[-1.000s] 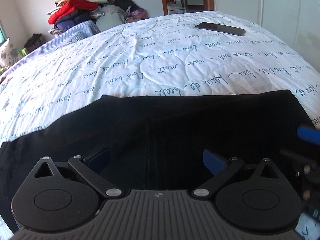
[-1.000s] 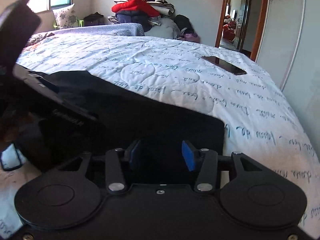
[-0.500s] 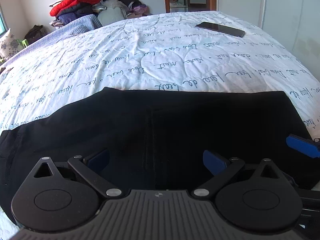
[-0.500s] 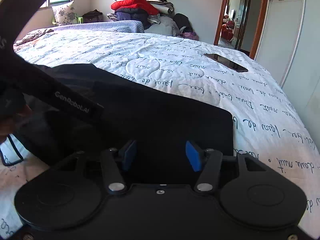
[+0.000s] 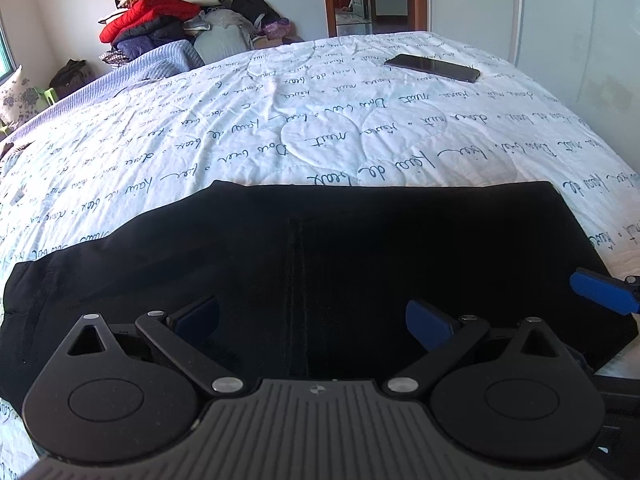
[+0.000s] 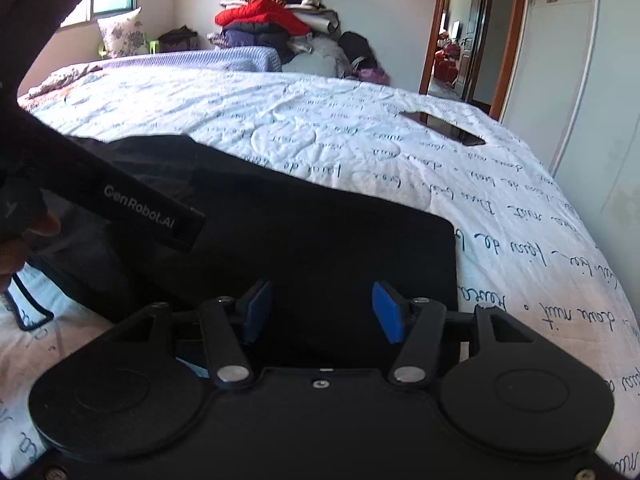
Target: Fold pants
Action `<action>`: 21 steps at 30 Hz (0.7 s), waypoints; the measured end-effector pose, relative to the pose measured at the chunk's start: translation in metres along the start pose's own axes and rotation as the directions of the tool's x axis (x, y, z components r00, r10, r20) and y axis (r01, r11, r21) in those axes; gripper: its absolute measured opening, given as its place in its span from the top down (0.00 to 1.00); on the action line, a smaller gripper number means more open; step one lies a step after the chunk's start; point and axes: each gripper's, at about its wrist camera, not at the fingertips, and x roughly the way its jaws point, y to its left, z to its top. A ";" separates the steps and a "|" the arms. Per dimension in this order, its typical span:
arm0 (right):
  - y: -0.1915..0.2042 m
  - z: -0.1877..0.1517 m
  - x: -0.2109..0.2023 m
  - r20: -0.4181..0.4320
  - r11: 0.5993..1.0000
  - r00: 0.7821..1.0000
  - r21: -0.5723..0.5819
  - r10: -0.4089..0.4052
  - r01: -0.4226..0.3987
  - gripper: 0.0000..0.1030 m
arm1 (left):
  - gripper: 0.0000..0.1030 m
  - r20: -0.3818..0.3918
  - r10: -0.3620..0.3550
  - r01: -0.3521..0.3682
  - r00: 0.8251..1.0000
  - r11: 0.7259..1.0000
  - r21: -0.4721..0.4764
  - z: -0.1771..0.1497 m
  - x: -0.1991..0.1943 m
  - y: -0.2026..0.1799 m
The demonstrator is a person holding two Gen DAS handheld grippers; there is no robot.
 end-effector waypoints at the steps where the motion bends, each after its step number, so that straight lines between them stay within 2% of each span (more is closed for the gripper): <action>1: 0.000 -0.001 0.001 -0.006 1.000 1.000 -0.002 -0.003 0.003 0.43 | 0.01 -0.001 -0.001 0.001 1.000 1.000 -0.001 0.000 -0.001 0.000; 4: -0.001 -0.005 0.007 -0.019 1.000 1.000 -0.001 -0.008 0.008 0.41 | 0.02 -0.024 0.002 -0.002 1.000 1.000 0.013 0.000 -0.005 -0.001; 7: -0.001 -0.002 0.000 -0.007 1.000 1.000 0.025 -0.010 0.010 0.41 | 0.03 0.006 0.000 0.000 1.000 1.000 0.017 -0.004 -0.016 0.001; 12: 0.017 0.008 -0.004 0.027 1.000 0.999 -0.005 0.026 -0.026 0.41 | 0.04 0.017 0.039 -0.036 0.999 0.989 -0.144 -0.011 -0.042 0.041; 16: 0.040 0.017 0.003 0.048 0.994 0.993 -0.025 0.110 -0.109 0.41 | 0.05 0.002 0.121 -0.115 0.993 0.950 -0.290 -0.021 -0.066 0.101; 18: 0.053 0.022 0.010 0.047 0.988 0.987 -0.038 0.153 -0.152 0.41 | 0.05 -0.006 0.198 -0.190 0.980 0.932 -0.310 -0.027 -0.080 0.130; 19: 0.060 0.024 0.013 0.045 0.985 0.985 -0.047 0.169 -0.167 0.41 | 0.06 -0.008 0.251 -0.241 0.968 0.921 -0.306 -0.030 -0.088 0.145; 20: 0.066 0.025 0.016 0.041 0.982 0.983 -0.056 0.181 -0.179 0.41 | 0.06 -0.009 0.319 -0.307 0.948 0.904 -0.297 -0.033 -0.098 0.158; 21: 0.072 0.026 0.019 0.033 0.980 0.981 -0.065 0.191 -0.189 0.41 | 0.06 -0.008 0.394 -0.380 0.919 0.881 -0.283 -0.036 -0.109 0.170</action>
